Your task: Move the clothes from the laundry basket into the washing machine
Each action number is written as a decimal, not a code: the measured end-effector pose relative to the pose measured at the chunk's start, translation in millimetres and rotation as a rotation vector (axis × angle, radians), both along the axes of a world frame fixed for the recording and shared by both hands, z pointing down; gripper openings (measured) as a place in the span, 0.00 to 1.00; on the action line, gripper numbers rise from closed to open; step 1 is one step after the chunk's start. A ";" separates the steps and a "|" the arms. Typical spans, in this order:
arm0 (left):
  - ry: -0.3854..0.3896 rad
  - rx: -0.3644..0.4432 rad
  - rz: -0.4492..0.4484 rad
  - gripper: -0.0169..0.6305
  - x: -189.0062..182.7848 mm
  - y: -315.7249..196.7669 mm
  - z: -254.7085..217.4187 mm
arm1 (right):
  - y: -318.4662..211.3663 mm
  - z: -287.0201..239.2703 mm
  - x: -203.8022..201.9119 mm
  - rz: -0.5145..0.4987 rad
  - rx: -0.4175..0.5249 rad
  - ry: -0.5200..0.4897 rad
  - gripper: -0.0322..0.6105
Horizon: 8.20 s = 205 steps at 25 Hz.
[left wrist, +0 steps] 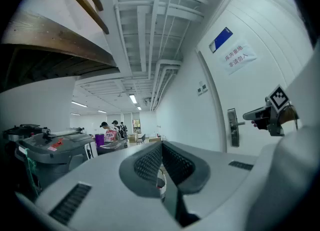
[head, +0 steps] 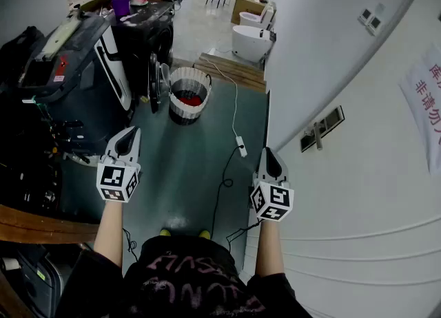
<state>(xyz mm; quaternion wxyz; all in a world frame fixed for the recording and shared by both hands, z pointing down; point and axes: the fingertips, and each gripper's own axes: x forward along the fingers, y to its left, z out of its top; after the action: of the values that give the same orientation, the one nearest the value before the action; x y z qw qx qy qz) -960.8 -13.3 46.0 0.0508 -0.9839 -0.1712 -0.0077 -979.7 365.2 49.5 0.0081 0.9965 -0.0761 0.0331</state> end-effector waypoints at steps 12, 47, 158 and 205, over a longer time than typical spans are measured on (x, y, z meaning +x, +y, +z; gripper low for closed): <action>-0.004 0.002 0.004 0.04 -7.5 0.0 2.5 | -3.0 -2.5 -1.8 0.014 0.024 0.007 0.05; -0.043 -0.005 0.002 0.46 4.0 36.3 9.3 | -2.1 8.0 20.2 -0.113 0.096 -0.010 0.60; -0.262 -0.231 -1.233 0.46 700.5 43.9 202.2 | -328.9 222.0 954.9 -1.863 -0.355 -0.316 0.59; -1.105 -0.319 -0.688 0.70 790.0 105.7 853.5 | -274.1 848.7 850.6 -2.686 -1.587 -0.031 0.80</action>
<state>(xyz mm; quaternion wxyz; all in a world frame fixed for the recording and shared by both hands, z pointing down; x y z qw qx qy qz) -170.8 92.4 899.5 -0.1955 -0.8292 0.1523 -0.5009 -129.1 91.2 898.2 0.5347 -0.0594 -0.8419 0.0420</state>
